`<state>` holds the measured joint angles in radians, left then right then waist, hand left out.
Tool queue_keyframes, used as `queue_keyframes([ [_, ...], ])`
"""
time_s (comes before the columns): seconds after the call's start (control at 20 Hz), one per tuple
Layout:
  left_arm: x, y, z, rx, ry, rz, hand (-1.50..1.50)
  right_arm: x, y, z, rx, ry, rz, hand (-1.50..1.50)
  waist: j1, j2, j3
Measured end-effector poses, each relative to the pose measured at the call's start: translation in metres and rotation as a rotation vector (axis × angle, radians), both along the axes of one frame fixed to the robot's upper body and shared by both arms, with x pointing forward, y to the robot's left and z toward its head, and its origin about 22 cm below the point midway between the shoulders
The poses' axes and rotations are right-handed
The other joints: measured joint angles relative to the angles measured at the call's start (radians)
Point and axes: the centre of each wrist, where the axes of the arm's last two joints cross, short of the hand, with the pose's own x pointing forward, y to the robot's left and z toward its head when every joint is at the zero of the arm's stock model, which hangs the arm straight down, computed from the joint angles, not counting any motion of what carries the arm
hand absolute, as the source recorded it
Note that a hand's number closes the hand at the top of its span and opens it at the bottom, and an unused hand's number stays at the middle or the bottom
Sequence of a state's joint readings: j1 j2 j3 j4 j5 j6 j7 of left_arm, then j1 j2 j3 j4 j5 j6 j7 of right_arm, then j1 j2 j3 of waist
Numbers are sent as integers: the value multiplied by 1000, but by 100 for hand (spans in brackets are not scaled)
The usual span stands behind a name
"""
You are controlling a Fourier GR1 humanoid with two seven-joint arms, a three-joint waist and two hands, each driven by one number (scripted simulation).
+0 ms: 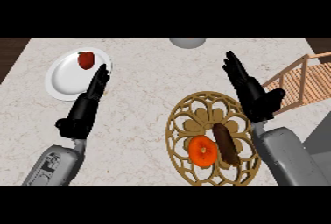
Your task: Pick the sweet potato from the placemat and place it in the tiered shelf
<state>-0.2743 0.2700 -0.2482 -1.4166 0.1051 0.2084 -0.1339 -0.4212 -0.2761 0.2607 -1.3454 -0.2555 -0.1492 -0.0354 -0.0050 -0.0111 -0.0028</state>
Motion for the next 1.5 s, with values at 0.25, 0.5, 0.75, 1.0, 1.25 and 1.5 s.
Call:
queue_keyframes([
  [0.25, -4, 11, -5, 31, 62, 39, 0, -4, -11, 29, -224, -30, -67, -150, -4, 2, 1],
  [0.5, -9, 19, -17, 41, 135, 78, 0, -3, -34, 37, -256, -42, -232, 150, -41, 0, -5],
  [0.75, -15, 21, -25, 36, 186, 91, 0, -18, -75, 26, -559, -217, -535, -150, -51, -4, -10],
  [1.0, -19, 17, -22, 36, 198, 78, 0, -57, -74, 24, -528, -368, -613, -150, -25, -2, -15],
  [1.25, -22, 15, -20, 41, 206, 66, 0, -89, -70, 34, -607, -291, -473, -150, -16, 2, -6],
  [1.5, -23, 17, -21, 43, 195, 56, 0, -109, -48, 55, -781, -197, -378, -150, -7, 5, -2],
])
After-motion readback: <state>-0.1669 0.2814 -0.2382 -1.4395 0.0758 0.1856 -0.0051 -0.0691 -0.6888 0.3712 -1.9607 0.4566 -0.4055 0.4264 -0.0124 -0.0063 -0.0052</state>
